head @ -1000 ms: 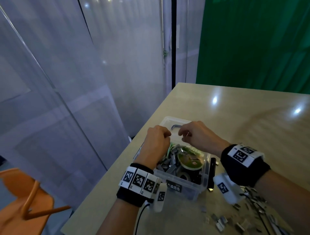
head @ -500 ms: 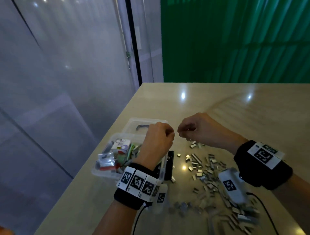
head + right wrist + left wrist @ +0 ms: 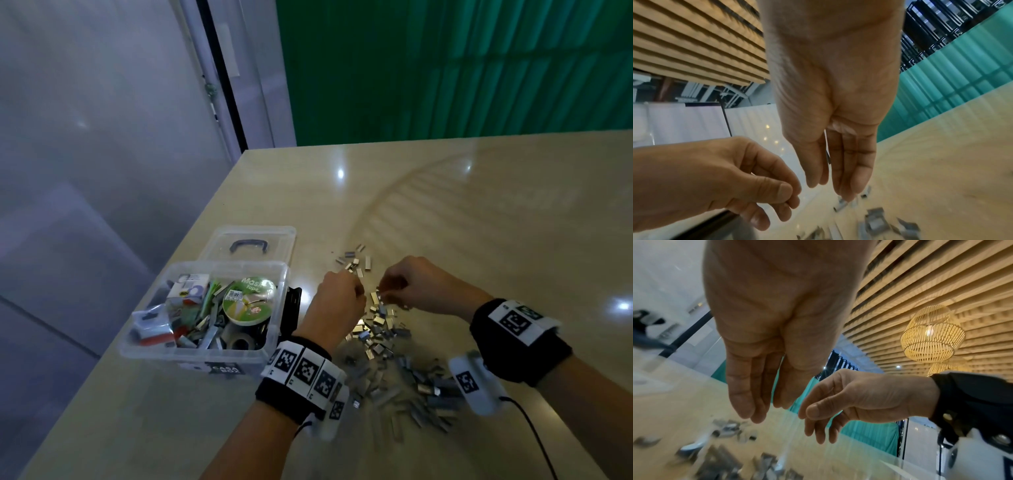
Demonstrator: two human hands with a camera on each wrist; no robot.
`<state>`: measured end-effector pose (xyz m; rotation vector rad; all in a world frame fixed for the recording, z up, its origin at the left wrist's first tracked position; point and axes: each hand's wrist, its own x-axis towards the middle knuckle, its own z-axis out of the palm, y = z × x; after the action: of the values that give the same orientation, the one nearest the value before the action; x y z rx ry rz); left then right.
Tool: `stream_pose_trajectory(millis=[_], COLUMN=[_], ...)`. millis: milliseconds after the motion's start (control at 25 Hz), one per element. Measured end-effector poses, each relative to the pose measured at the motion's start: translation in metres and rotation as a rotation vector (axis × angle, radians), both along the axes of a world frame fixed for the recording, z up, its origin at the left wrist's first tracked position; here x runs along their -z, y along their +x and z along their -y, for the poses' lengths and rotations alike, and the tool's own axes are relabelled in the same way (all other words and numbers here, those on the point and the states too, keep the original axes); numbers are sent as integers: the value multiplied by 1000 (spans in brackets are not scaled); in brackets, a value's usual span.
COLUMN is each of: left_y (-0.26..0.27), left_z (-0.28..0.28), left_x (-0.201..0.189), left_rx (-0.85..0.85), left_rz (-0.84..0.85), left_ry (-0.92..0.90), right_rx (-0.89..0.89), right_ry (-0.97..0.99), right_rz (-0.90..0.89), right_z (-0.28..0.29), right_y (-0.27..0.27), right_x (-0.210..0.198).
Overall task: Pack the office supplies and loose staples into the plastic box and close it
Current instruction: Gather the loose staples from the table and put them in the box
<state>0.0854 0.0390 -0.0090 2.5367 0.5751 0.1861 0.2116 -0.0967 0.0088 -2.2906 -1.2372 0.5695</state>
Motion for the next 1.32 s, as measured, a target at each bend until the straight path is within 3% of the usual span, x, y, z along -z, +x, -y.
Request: stream_pose_trajectory(millis=[200, 360, 560, 960, 1200, 1320], left_y=[-1, -5, -4, -12, -40, -69], left_z=[7, 15, 15, 12, 5, -26], left_x=[40, 59, 67, 37, -21, -51], left_rx=[55, 35, -11, -6, 64, 4], left_rz=[-187, -187, -229, 65, 298, 404], left_ry=[-23, 48, -6, -103, -88, -75], right_rx=[-32, -11, 7, -42, -65, -125], right_ry=[-307, -273, -256, -245, -20, 93], right_rz=[110, 137, 134, 117, 84, 58], right_z=[8, 11, 12, 8, -11, -36], right_y=[6, 0, -5, 4, -7, -21], right_x=[43, 60, 61, 25, -19, -42])
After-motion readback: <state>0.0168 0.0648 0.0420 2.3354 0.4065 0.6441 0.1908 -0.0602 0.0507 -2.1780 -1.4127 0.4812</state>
